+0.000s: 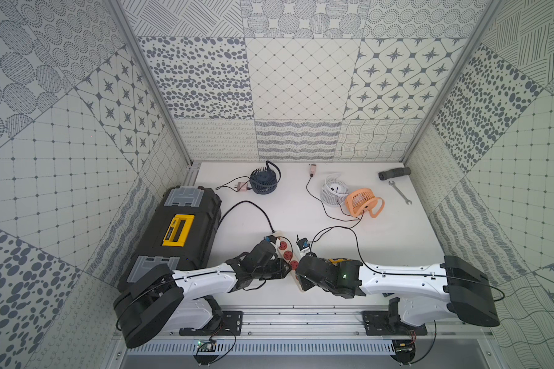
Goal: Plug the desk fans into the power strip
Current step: Insert the plug into the socket.
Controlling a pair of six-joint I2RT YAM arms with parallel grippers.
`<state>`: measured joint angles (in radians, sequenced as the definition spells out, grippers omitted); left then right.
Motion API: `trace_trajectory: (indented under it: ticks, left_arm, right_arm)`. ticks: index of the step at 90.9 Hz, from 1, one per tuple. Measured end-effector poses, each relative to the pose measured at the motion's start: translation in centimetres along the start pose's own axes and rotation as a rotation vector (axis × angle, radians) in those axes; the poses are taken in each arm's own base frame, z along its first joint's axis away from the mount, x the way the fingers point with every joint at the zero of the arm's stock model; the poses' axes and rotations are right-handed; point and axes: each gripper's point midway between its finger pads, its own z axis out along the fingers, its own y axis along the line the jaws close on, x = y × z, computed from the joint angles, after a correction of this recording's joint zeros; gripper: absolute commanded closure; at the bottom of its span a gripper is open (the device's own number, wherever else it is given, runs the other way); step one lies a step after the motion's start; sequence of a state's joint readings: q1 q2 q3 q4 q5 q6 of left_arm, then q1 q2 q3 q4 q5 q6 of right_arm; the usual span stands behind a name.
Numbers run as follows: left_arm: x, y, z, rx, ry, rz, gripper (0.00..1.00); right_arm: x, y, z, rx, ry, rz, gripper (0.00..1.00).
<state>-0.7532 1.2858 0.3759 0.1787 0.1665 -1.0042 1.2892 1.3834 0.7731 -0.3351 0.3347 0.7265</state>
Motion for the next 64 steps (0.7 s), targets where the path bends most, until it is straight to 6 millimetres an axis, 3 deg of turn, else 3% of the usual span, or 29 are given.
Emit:
trace_trajectory:
  ticks: [21, 38, 64]
  left_arm:
    - [0.1, 0.1, 0.1, -0.004, 0.003, -0.001, 0.69]
    - [-0.1, 0.0, 0.2, 0.002, -0.003, 0.001, 0.70]
    - [-0.4, -0.2, 0.3, 0.008, -0.016, 0.002, 0.70]
  right_arm:
    - [0.1, 0.5, 0.3, 0.027, 0.000, -0.028, 0.92]
    - [0.2, 0.7, 0.6, 0.076, -0.019, -0.060, 1.00]
    - [1.6, 0.5, 0.9, 0.122, -0.048, -0.054, 1.00]
